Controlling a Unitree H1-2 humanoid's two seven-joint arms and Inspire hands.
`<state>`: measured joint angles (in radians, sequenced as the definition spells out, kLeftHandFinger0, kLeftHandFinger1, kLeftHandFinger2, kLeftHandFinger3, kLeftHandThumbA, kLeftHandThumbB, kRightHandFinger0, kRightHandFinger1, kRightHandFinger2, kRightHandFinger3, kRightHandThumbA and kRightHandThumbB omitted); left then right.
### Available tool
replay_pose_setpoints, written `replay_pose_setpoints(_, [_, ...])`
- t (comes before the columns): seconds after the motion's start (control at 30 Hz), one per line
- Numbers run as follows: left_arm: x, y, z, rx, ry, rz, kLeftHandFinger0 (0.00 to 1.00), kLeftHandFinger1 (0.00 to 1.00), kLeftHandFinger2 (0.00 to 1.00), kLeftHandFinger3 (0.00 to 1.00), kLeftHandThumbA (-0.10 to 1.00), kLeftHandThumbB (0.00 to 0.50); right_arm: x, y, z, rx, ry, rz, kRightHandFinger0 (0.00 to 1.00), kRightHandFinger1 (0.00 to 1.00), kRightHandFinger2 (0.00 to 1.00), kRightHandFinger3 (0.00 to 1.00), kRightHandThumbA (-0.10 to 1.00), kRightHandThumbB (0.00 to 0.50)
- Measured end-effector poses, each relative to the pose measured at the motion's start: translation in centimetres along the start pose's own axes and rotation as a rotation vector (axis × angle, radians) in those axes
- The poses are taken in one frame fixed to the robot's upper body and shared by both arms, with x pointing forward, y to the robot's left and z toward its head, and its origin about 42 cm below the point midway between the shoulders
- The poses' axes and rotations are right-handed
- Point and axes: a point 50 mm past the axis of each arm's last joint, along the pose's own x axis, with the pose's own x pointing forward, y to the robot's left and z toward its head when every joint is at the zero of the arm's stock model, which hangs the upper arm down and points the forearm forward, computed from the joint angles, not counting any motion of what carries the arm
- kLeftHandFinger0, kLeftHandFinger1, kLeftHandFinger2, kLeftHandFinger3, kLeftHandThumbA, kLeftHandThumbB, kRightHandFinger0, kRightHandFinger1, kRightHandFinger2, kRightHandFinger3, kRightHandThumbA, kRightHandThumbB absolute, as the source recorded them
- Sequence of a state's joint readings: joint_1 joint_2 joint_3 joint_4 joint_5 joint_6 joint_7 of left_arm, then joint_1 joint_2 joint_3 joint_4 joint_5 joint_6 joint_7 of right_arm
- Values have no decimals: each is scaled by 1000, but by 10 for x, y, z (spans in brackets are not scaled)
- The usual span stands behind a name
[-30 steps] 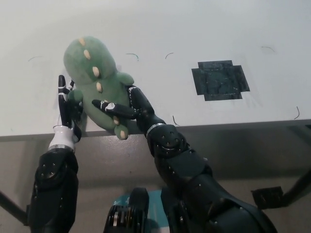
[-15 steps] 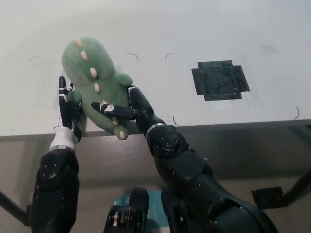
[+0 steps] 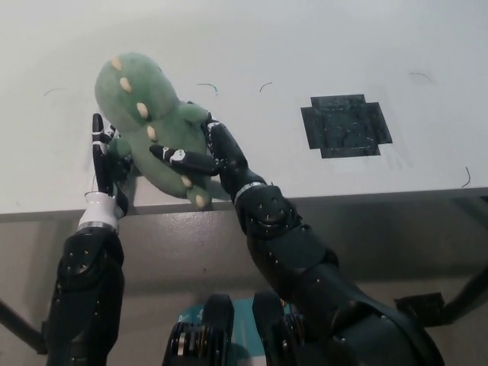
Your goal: Use both hands to pick up a dinasour on the right side and move it to the left side
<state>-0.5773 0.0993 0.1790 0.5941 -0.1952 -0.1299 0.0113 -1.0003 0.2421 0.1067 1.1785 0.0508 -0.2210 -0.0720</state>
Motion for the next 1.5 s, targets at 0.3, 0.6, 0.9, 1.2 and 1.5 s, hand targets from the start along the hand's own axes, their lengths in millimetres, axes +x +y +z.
replay_pose_setpoints(0.3, [3,4,6,2,-12,-25,1000,1000,1000,1000,1000,203,2,-8,6,5,-23,-10,1000,1000,1000,1000,1000,262])
replay_pose_setpoints(0.6, [5,4,8,0,-16,-44,1000,1000,1000,1000,1000,204,4,-17,14,-2,-52,-3,1000,1000,1000,1000,1000,238])
replay_pose_setpoints(0.9, [5,3,8,3,-16,-58,1000,1000,1000,1000,1000,183,4,-18,13,-3,-53,2,1000,1000,1000,1000,1000,191])
replay_pose_setpoints(1.2, [5,5,9,6,-19,-55,1000,1000,1000,1000,1000,248,4,-26,14,-9,-58,-10,1000,1000,1000,1000,1000,262])
replay_pose_setpoints(1.5, [8,35,21,30,-44,-10,1000,1000,1000,1000,1000,266,3,-68,30,-60,-138,-62,1000,1000,1000,1000,1000,246])
